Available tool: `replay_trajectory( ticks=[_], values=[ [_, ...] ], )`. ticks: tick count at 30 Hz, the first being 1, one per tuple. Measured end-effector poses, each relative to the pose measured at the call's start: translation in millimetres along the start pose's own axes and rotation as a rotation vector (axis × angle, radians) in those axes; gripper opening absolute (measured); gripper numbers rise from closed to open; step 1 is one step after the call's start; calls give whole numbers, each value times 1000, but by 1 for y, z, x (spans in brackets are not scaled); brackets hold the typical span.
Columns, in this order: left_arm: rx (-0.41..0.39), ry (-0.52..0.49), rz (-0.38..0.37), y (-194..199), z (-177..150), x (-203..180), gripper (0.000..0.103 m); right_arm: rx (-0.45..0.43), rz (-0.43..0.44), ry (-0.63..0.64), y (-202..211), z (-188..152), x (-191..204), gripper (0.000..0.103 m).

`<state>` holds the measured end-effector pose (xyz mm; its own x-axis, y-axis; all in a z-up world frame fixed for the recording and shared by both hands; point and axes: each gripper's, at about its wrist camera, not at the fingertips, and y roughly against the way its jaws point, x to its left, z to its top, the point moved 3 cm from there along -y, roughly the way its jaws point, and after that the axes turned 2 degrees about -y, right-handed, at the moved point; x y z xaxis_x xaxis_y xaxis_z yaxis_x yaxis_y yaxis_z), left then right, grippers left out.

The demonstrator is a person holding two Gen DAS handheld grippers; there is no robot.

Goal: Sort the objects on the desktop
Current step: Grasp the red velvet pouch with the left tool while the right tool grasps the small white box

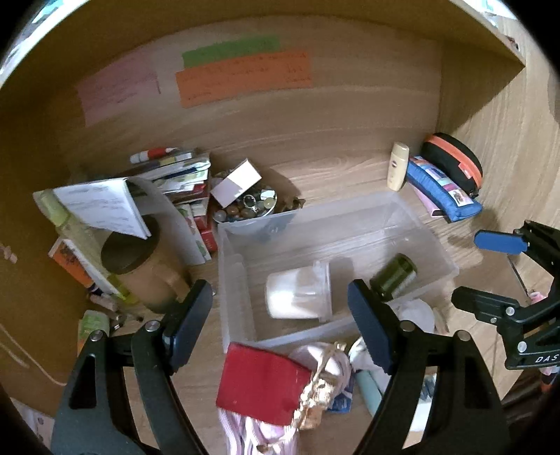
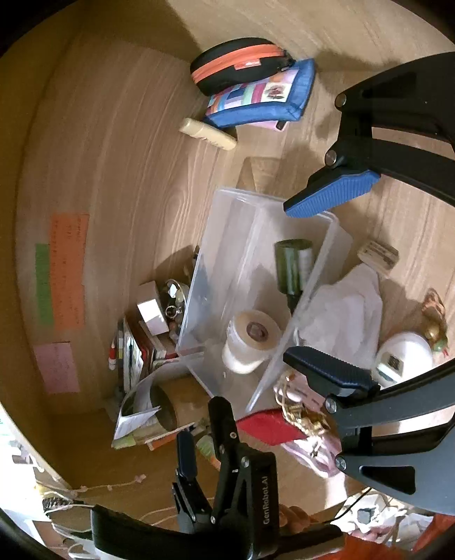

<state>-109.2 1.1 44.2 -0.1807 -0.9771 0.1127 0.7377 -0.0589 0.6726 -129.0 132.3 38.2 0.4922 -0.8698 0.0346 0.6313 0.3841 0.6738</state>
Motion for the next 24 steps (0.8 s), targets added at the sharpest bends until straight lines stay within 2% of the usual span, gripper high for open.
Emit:
replay_trajectory(
  ticks=[8,12,16,20,24],
  values=[
    [-10,68,-6,21,-23,18,87,-26,4,-16,20,-23,11,73],
    [19,77,-5,20,-41,20,87,-12,24,-27,17,-39,17,73],
    [63,75,-4,11,-62,20,87,28,50,-47,6,-56,24,73],
    [121,86,-42,-5,-81,21,87,72,82,-56,-6,-69,31,73],
    [137,55,-41,-18,-90,18,87,95,96,-42,-13,-76,39,73]
  ],
)
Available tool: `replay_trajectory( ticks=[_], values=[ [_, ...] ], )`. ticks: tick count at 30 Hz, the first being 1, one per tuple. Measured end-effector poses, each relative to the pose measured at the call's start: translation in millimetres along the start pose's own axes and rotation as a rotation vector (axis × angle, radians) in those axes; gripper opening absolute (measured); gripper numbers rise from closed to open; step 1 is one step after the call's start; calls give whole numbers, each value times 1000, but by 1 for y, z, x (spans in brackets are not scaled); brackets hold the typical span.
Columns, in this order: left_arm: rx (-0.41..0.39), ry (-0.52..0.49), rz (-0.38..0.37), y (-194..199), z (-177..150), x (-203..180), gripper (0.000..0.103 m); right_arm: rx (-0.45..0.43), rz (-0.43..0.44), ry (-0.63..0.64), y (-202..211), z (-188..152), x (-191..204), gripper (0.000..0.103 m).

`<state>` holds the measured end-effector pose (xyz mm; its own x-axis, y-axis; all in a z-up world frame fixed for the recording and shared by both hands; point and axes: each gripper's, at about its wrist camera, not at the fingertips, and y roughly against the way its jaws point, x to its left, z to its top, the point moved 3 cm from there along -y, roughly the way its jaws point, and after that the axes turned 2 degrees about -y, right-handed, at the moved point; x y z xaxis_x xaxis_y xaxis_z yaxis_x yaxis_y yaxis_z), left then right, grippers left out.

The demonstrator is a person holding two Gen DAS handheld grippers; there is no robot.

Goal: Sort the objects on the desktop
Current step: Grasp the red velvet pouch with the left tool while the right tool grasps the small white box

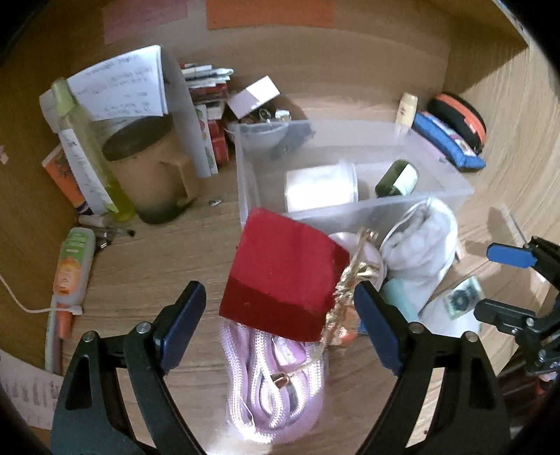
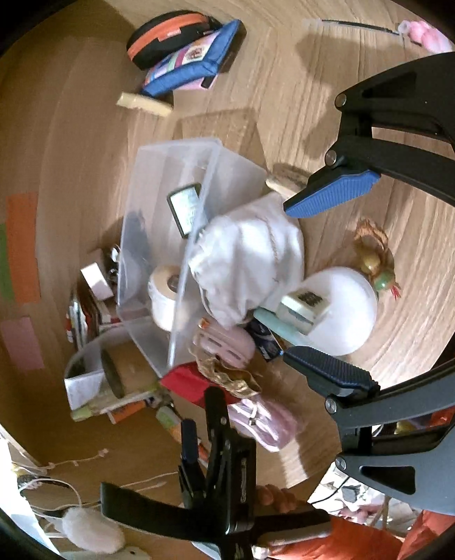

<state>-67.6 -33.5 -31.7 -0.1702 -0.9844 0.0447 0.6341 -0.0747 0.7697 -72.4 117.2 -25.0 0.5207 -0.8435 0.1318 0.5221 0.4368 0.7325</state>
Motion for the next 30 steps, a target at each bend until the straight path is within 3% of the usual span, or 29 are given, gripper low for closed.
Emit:
replay_trajectory(
  ticks=[6,10,17,20,22,26,30],
  values=[
    [7,21,-42,-15,1,5,87,40,35,0,-12,-7,6,70],
    [4,0,-61,-18,1,-1,87,61,42,3,-20,-7,7,49],
    [4,21,-108,-26,4,4,87,69,58,5,-25,-7,9,26],
    [-1,43,-121,-27,3,7,73,56,51,7,-22,-6,9,23],
    [12,47,-121,-29,1,8,43,50,43,12,-21,-5,9,15],
    [33,73,-137,-31,-2,10,27,48,41,12,-20,-4,8,15],
    [19,85,-124,-23,-2,12,21,38,34,12,-17,-3,8,15]
  ],
)
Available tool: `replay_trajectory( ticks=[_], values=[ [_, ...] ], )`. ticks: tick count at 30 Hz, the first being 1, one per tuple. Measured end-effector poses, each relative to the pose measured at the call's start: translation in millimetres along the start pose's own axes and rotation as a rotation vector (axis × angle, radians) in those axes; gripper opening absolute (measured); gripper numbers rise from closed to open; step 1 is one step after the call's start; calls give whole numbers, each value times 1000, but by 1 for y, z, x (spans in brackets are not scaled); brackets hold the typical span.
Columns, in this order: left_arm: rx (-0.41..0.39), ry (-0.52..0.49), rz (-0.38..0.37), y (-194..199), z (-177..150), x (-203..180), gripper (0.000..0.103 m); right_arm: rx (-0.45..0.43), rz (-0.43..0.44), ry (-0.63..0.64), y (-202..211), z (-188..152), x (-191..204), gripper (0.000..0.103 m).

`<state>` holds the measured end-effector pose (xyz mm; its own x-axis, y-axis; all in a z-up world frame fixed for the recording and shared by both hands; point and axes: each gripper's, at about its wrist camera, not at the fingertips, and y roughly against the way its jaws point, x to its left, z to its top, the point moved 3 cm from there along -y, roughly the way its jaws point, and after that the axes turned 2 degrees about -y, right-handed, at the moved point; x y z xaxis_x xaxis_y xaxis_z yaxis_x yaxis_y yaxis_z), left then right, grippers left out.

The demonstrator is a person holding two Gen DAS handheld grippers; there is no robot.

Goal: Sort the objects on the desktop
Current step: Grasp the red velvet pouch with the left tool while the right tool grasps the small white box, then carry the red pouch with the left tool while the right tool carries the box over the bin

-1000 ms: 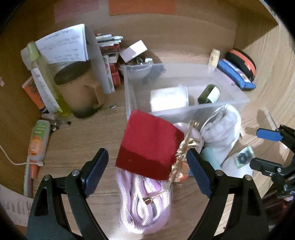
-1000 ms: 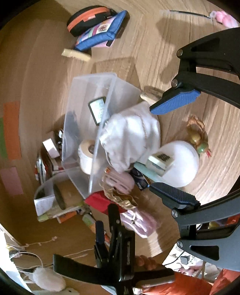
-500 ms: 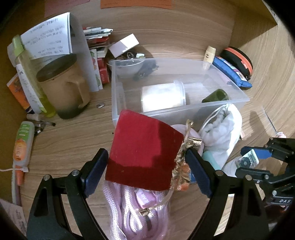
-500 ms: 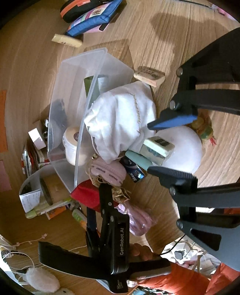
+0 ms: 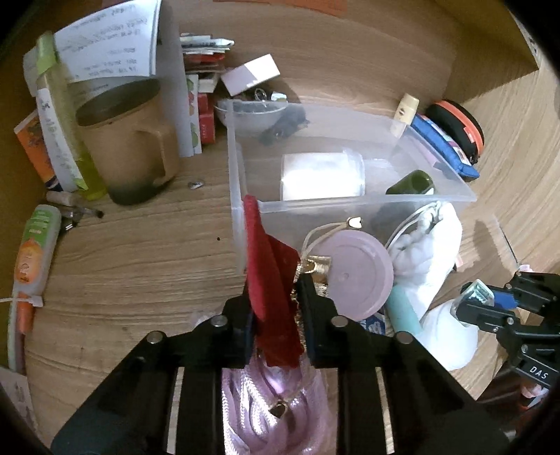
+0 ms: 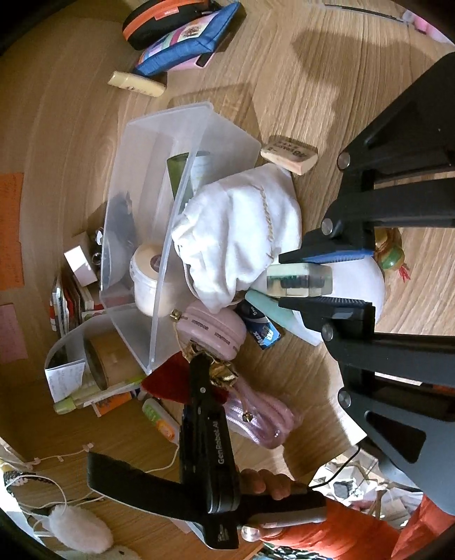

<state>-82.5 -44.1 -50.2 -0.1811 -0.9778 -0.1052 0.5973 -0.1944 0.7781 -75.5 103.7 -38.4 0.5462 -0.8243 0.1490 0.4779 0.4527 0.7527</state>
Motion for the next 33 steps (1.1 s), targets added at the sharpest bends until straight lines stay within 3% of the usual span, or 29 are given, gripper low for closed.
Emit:
replay_trajectory(
  ticks=[16,33],
  values=[
    [-156,-25,6,60,20,-13,20,-103,2,-24,26,19,2,15],
    [-284,5,5,90,60,-18,20,-255,-20,-71,59,63,-22,15]
  ],
)
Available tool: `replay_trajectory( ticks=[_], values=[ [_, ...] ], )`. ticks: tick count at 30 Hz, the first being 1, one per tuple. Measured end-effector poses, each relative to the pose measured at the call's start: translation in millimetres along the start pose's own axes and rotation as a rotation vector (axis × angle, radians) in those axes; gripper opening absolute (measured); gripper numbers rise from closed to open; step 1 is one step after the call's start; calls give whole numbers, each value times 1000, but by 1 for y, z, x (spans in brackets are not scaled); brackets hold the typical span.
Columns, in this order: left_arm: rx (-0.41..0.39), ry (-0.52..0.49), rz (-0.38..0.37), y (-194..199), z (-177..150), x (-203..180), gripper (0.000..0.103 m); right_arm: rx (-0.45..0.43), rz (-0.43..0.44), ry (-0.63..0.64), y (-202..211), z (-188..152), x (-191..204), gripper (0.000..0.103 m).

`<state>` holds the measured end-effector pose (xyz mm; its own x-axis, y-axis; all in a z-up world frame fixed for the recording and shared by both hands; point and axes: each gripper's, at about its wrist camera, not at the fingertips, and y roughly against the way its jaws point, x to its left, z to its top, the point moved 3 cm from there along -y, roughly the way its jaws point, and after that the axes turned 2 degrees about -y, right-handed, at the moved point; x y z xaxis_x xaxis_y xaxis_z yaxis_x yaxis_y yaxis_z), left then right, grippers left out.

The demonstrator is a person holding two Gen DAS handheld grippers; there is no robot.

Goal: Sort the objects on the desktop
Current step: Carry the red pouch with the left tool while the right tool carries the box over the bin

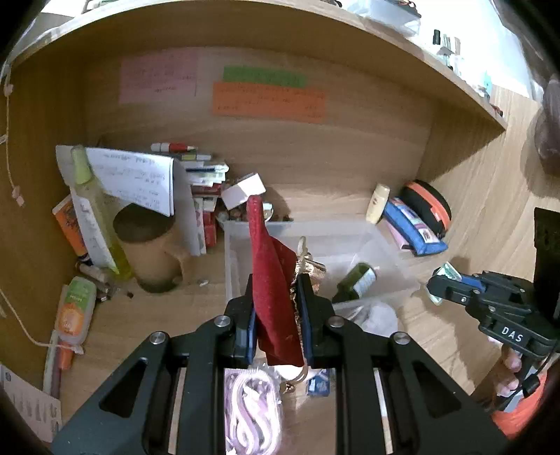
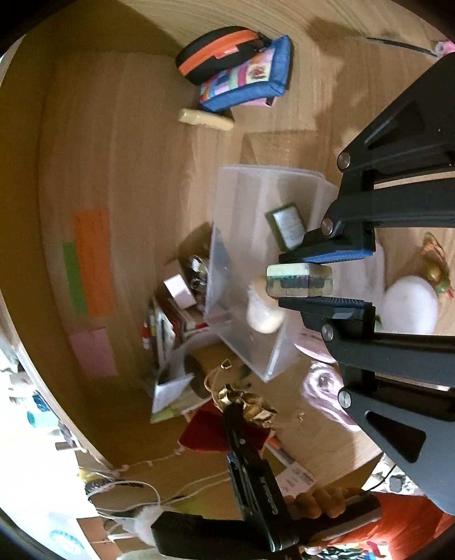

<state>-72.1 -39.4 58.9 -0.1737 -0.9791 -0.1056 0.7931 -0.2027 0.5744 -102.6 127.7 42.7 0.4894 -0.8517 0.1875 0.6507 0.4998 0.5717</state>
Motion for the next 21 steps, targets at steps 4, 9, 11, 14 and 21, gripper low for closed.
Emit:
replay_trajectory(
  ticks=[4,9,11,14,21],
  values=[
    [-5,1,-4,-8,9,-2,20,-3,-14,-10,-8,12,-9,15],
    [10,13,8,-31,17,0,20,24,-23,-21,-29,21,-19,15],
    [24,29,8,-43,21,3,20,39,-23,-21,-42,23,-20,15],
    [43,45,12,-59,24,7,20,64,-20,-24,-58,25,-22,15],
    [96,107,5,-95,32,18,20,119,4,-55,-93,31,-30,15]
  ],
)
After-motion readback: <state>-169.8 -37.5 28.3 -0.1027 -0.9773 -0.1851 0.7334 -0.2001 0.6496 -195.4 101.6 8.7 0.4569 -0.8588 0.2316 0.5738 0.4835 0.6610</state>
